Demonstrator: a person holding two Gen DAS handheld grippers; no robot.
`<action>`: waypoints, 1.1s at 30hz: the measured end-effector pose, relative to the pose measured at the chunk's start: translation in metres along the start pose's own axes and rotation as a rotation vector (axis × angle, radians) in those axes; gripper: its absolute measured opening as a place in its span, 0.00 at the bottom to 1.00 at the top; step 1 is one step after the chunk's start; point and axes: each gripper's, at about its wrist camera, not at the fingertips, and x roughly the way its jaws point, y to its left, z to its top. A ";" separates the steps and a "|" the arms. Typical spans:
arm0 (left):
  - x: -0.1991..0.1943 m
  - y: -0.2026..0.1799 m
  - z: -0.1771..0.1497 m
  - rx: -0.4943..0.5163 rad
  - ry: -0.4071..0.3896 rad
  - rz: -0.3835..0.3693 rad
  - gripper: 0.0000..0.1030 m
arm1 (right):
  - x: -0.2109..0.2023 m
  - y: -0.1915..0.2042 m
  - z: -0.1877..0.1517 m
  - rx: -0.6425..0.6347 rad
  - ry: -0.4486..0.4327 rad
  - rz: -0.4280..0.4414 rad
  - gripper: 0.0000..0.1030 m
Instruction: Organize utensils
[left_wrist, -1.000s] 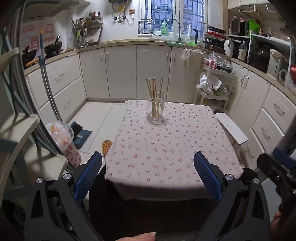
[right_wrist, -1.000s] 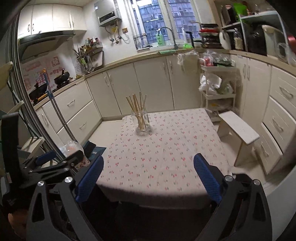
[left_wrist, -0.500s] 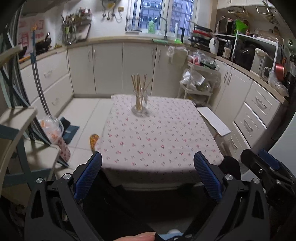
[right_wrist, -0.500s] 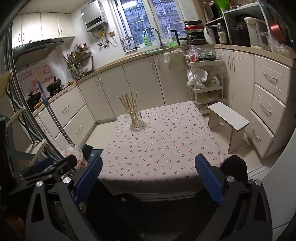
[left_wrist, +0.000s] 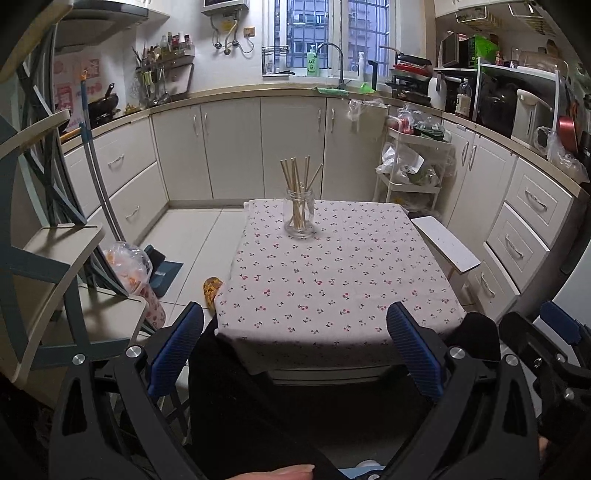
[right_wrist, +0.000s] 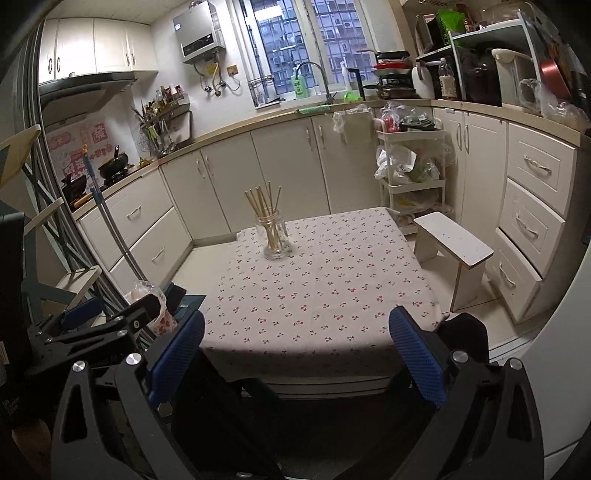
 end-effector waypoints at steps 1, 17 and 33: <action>-0.001 -0.001 0.000 0.001 -0.002 0.001 0.93 | -0.002 0.000 -0.001 0.001 -0.005 -0.001 0.93; -0.028 0.008 0.000 -0.059 -0.087 -0.020 0.93 | -0.027 0.014 0.008 -0.029 -0.041 0.025 0.93; -0.043 0.007 -0.002 -0.059 -0.118 -0.034 0.93 | -0.038 0.019 0.006 -0.049 -0.065 0.022 0.93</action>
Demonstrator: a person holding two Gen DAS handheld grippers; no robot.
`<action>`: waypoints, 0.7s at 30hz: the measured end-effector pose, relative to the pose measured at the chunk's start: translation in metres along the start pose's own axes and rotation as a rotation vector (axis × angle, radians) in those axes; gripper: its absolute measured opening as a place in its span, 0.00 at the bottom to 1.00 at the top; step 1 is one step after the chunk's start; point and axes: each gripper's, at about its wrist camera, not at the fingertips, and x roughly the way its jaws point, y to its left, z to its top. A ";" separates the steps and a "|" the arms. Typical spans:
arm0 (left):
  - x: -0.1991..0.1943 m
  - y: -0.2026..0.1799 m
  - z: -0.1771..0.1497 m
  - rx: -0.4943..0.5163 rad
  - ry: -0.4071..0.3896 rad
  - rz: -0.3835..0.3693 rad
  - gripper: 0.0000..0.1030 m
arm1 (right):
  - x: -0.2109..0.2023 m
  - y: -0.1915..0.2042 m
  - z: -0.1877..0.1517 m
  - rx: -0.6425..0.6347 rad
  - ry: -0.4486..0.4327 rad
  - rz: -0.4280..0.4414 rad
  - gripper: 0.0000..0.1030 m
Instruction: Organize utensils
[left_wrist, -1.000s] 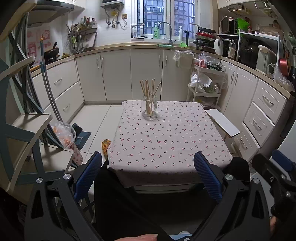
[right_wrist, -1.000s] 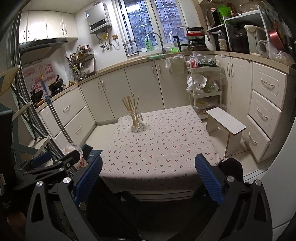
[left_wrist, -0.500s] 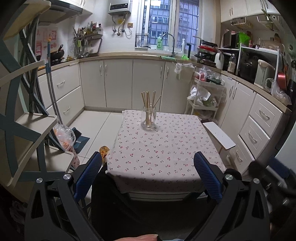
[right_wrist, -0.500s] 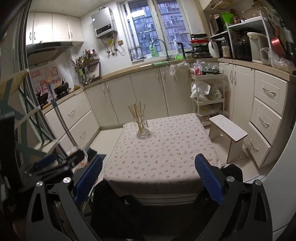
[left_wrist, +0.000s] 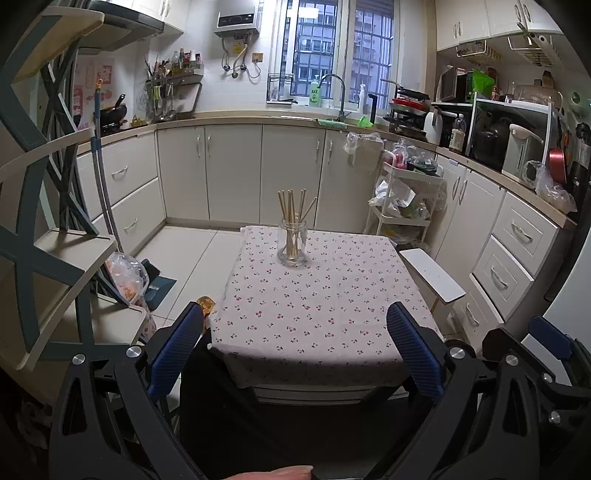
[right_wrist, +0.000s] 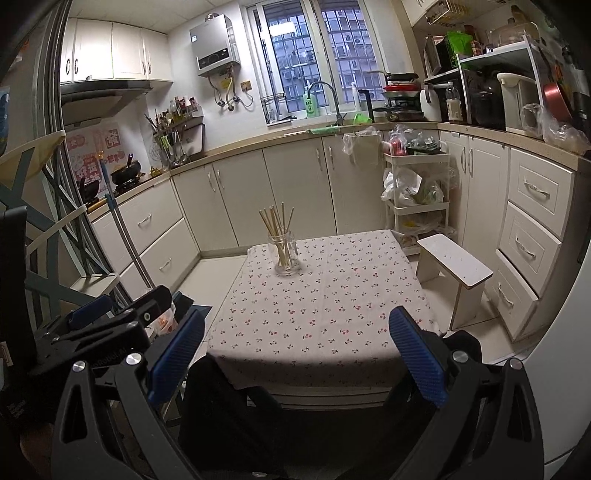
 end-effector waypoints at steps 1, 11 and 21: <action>-0.001 -0.001 0.000 0.001 -0.002 0.001 0.93 | 0.000 0.000 0.000 0.000 -0.001 0.000 0.93; -0.006 -0.004 0.004 0.014 -0.016 0.024 0.93 | -0.005 -0.001 0.001 -0.009 -0.018 -0.009 0.93; -0.008 -0.004 0.005 0.015 -0.018 0.034 0.93 | -0.010 -0.001 0.005 -0.012 -0.030 -0.009 0.93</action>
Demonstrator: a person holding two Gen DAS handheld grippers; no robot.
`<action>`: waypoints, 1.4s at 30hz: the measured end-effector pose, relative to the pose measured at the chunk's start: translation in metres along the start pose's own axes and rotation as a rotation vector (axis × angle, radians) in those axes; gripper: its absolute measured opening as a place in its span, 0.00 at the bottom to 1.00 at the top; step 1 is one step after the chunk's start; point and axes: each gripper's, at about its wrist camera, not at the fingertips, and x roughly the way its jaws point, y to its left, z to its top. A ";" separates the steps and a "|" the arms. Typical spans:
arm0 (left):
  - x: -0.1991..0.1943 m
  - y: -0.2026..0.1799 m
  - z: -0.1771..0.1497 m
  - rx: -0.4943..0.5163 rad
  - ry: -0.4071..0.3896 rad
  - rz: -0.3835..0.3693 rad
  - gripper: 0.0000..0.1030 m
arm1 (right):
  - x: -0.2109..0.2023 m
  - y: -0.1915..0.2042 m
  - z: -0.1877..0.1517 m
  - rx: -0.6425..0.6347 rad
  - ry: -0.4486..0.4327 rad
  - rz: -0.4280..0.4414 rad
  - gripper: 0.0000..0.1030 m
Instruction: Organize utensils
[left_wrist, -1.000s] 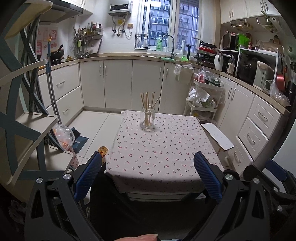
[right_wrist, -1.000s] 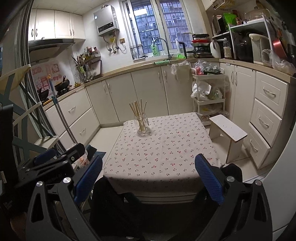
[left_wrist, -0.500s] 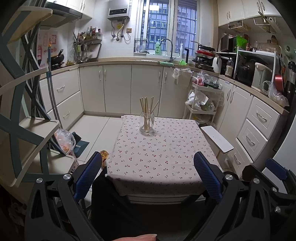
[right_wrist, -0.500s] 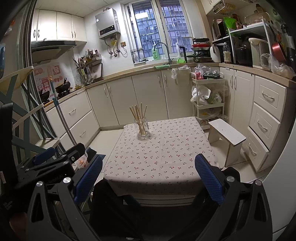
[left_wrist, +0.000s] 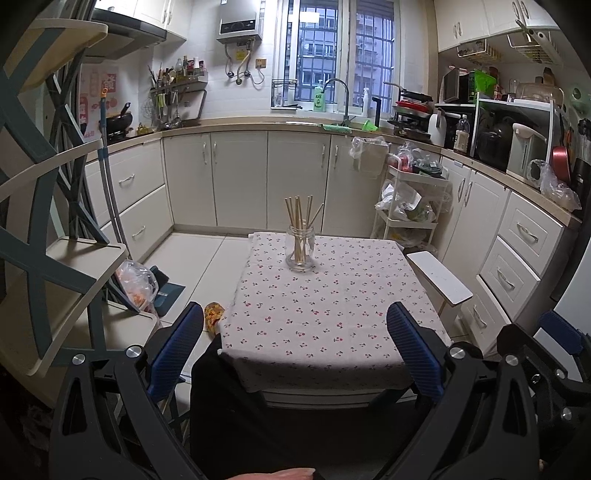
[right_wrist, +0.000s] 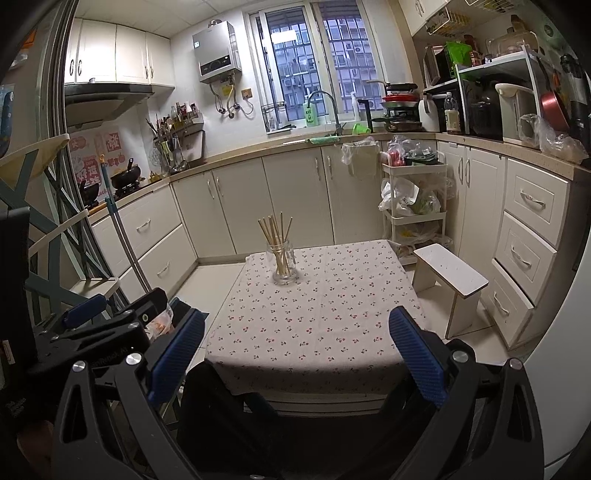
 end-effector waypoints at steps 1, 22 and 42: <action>0.000 0.000 0.000 0.001 0.000 0.001 0.93 | 0.000 0.000 0.000 0.000 0.000 0.000 0.93; 0.000 0.000 0.001 0.000 -0.001 0.002 0.93 | -0.002 0.003 0.002 0.001 -0.001 0.002 0.93; -0.003 0.004 0.003 -0.001 -0.011 0.009 0.93 | -0.003 0.002 0.002 0.001 0.000 0.003 0.93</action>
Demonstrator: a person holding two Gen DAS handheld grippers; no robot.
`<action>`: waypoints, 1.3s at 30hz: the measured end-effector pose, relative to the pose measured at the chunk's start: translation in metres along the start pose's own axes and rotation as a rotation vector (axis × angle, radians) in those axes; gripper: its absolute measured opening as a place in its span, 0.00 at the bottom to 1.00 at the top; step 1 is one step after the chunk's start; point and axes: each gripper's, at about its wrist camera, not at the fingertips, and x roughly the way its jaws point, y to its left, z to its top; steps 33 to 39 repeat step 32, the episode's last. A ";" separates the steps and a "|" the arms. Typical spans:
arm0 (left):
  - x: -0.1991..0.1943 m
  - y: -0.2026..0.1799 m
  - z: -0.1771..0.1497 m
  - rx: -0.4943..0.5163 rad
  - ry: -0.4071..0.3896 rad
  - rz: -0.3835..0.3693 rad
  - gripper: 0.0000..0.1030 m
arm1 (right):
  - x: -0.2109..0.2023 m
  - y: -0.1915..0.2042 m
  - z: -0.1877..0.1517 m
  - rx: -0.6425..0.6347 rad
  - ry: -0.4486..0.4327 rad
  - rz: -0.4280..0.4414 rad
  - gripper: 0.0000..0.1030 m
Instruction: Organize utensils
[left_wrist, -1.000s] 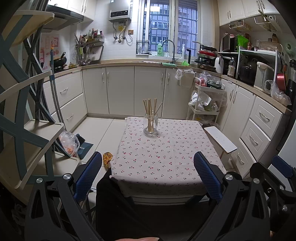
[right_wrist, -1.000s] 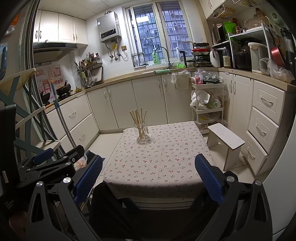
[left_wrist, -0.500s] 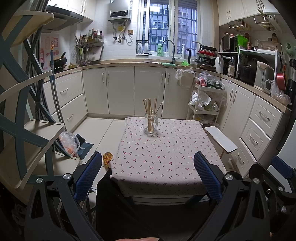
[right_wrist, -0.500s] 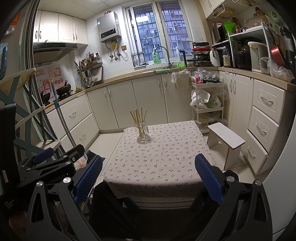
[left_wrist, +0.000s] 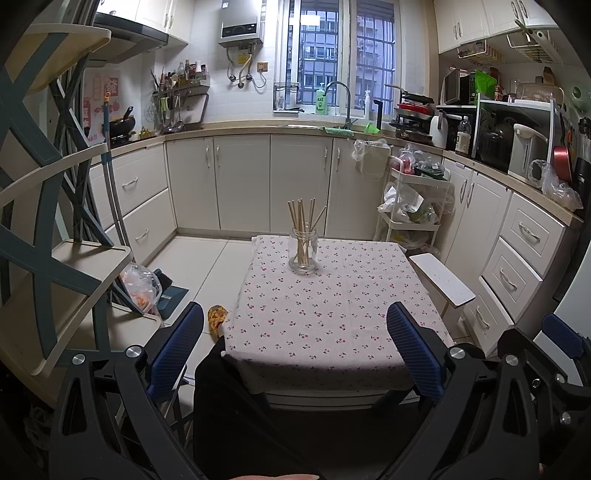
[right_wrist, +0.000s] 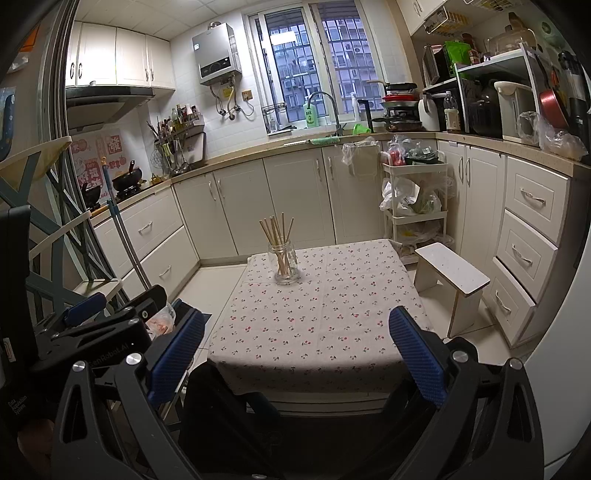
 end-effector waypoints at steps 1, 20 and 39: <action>0.000 -0.001 0.000 0.001 -0.001 0.001 0.93 | 0.000 0.000 0.000 -0.001 -0.001 0.000 0.93; -0.012 0.000 0.000 0.010 -0.076 0.030 0.92 | 0.000 0.002 -0.001 0.003 -0.001 0.000 0.93; -0.004 -0.003 -0.002 0.015 -0.029 -0.013 0.93 | -0.003 0.007 -0.003 -0.002 -0.003 0.002 0.93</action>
